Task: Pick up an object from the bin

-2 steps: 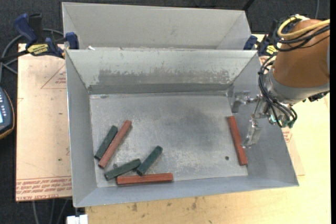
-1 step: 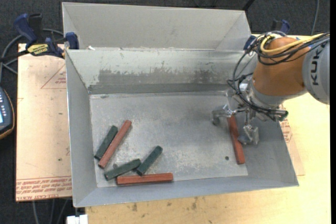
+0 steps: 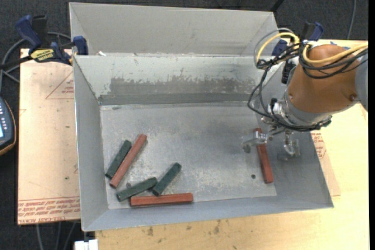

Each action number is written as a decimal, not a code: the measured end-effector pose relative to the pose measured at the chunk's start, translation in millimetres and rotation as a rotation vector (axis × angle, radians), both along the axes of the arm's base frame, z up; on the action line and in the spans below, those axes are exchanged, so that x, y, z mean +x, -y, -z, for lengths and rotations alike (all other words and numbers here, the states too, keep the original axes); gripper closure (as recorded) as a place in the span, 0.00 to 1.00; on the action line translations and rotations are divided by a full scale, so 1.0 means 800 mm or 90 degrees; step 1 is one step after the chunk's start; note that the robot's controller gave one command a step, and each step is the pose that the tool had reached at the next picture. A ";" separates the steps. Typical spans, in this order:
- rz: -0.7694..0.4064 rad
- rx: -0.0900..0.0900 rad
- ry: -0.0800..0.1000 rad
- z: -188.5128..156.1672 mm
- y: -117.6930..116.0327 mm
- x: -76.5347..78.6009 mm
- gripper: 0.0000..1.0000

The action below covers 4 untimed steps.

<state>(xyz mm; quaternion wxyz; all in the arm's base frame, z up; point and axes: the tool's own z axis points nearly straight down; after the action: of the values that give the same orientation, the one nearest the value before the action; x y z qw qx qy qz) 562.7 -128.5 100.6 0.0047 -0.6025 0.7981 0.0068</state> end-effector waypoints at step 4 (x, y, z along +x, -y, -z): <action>-0.509 -0.006 0.006 0.035 -0.031 -0.001 1.00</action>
Offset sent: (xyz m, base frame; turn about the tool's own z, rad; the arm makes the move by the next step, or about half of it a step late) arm -0.0014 0.0165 0.0102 -0.1892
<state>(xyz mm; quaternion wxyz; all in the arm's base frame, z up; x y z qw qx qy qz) 561.8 -103.8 72.5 0.0028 -0.8658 0.5004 0.0018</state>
